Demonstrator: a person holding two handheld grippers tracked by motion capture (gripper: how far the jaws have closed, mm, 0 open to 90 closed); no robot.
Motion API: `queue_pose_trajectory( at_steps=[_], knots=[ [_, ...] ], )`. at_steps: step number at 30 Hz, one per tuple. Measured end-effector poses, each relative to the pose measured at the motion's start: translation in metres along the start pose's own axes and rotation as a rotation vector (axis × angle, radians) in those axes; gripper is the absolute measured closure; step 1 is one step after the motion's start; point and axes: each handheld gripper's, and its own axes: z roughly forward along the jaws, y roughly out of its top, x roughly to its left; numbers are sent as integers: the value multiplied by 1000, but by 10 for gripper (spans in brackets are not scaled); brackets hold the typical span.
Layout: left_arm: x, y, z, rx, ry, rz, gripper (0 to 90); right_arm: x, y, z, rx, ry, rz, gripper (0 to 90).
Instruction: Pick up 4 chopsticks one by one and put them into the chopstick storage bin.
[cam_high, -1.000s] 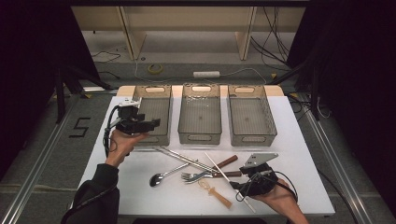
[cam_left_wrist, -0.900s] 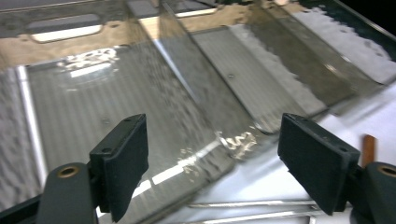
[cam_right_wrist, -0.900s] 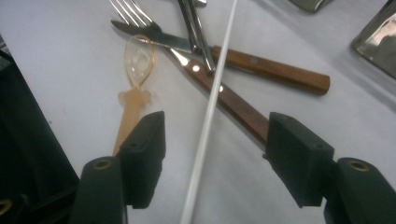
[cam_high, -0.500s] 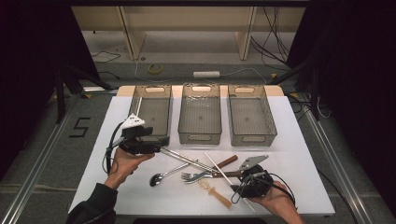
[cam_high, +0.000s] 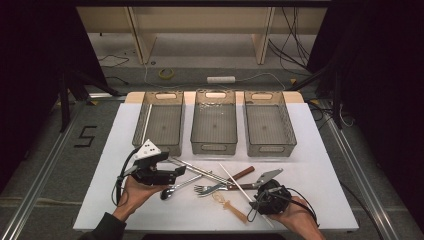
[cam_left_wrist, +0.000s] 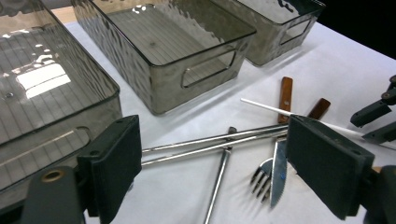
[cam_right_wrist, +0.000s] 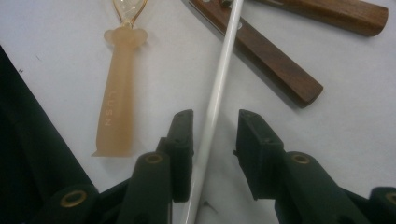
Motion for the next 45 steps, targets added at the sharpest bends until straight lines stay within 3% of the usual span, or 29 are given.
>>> queue_pose_trajectory(
  at_steps=[9,18,24,32,37,45],
  knots=[
    [-12,-7,-6,-5,-17,28,185,3,-1,5,47,0,-17,745],
    [-14,-9,-8,-8,-21,34,185,-2,-1,6,39,-8,-1,835],
    [-16,-9,-8,-6,-24,41,185,-5,0,5,39,3,26,845],
    [-17,-9,-7,-6,-32,41,185,-10,1,-1,23,-30,21,850],
    [-19,-7,-7,-3,-36,51,185,-12,4,-7,5,-37,-8,850],
    [-28,0,2,37,-66,97,187,-4,22,-20,-24,-38,-122,851]
  ],
)
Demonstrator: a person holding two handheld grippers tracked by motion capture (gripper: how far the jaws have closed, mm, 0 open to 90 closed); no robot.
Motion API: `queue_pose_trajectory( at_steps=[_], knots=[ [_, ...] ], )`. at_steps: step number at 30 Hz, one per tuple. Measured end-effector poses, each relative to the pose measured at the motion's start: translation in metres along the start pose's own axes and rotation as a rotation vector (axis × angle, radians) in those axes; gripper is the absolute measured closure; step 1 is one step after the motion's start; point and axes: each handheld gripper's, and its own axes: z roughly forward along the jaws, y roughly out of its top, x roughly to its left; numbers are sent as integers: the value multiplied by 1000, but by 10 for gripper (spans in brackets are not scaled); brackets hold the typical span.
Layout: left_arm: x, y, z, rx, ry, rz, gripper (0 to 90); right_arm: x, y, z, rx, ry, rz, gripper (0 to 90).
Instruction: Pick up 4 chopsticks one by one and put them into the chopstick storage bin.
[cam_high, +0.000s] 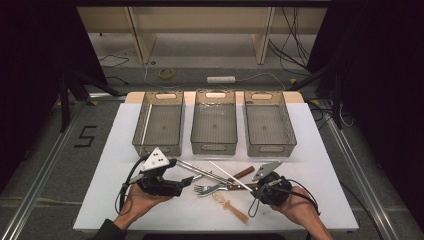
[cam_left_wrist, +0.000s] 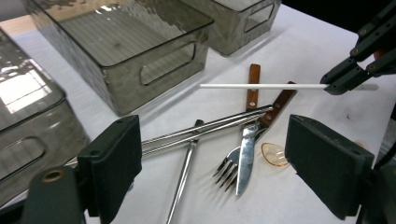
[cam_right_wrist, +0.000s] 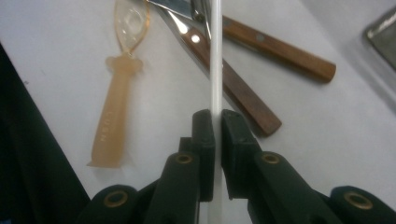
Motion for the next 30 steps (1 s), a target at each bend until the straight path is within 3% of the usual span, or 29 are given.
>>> queue_pose_trajectory(
  at_steps=[10,13,15,21,30],
  knots=[
    [-16,14,22,84,-58,109,208,12,27,-2,10,31,-190,851],
    [-23,17,31,129,-90,146,219,19,34,0,18,43,-250,851],
    [-27,16,36,156,-86,181,227,22,38,0,21,53,-280,851],
    [-37,16,48,252,-124,248,284,29,46,0,34,63,-342,851],
    [-43,12,56,316,-153,302,408,36,55,-1,26,86,-402,851]
  ],
)
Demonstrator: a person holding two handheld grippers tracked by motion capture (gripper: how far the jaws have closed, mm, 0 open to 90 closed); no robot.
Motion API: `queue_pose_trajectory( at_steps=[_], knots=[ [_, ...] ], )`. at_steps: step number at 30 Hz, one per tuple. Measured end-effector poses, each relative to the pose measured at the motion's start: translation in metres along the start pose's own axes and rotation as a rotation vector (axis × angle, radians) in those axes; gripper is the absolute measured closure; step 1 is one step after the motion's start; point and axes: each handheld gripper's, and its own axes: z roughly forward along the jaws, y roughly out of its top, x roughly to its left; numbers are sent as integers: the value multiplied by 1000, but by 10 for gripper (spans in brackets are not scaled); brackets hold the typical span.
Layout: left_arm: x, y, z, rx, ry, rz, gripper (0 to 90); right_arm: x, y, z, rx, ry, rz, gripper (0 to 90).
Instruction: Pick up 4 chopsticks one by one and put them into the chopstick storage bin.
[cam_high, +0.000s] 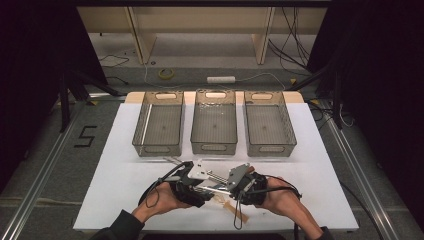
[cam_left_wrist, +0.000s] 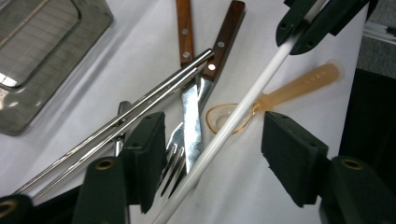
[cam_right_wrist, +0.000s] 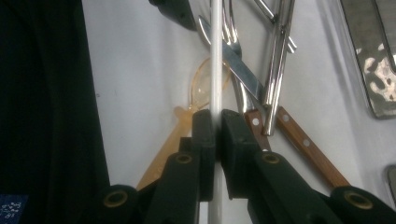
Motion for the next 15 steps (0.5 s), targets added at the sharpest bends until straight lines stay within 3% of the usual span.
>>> queue_pose_trajectory(
  at_steps=[8,15],
  knots=[
    [-4,0,4,35,-11,46,522,4,6,1,-1,8,-39,851],
    [-5,0,5,58,-23,66,621,4,9,1,31,21,-69,851]
  ],
)
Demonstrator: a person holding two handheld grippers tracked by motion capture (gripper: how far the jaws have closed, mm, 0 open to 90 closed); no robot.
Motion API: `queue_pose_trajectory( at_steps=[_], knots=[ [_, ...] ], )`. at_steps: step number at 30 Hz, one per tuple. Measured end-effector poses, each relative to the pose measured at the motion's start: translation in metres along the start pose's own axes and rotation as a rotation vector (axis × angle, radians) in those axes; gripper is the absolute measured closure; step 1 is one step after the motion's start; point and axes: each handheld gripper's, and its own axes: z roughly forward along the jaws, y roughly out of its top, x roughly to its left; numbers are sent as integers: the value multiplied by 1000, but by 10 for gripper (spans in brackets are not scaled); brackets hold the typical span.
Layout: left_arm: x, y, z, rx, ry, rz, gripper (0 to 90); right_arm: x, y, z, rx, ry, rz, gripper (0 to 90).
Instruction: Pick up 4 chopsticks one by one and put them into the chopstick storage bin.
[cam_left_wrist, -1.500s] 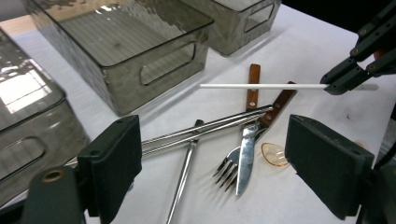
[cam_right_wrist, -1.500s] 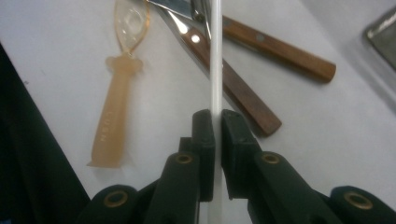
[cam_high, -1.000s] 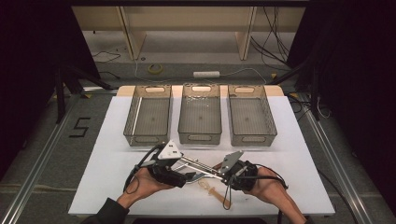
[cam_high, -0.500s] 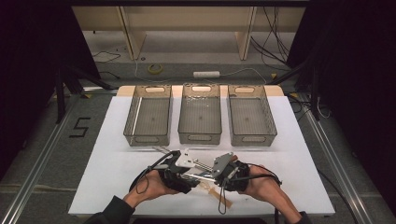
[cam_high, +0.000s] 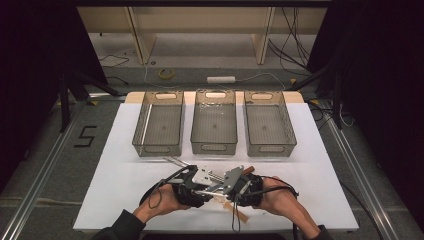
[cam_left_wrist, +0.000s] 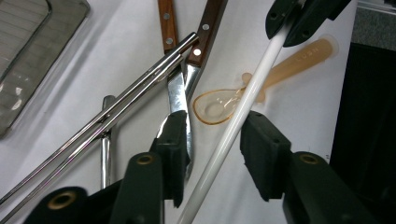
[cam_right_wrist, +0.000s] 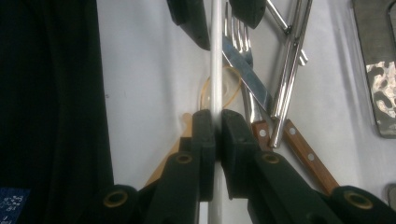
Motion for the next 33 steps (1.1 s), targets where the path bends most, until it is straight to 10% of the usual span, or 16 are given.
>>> queue_pose_trajectory(
  at_steps=[13,22,33],
  knots=[
    [-6,-1,3,42,-126,54,826,-3,-2,-1,-34,-9,-11,777],
    [9,-6,-5,11,-69,-18,847,-20,-20,-33,-199,-82,163,538],
    [33,-13,-28,-75,58,-168,847,-24,-50,-29,-393,-147,366,395]
  ],
)
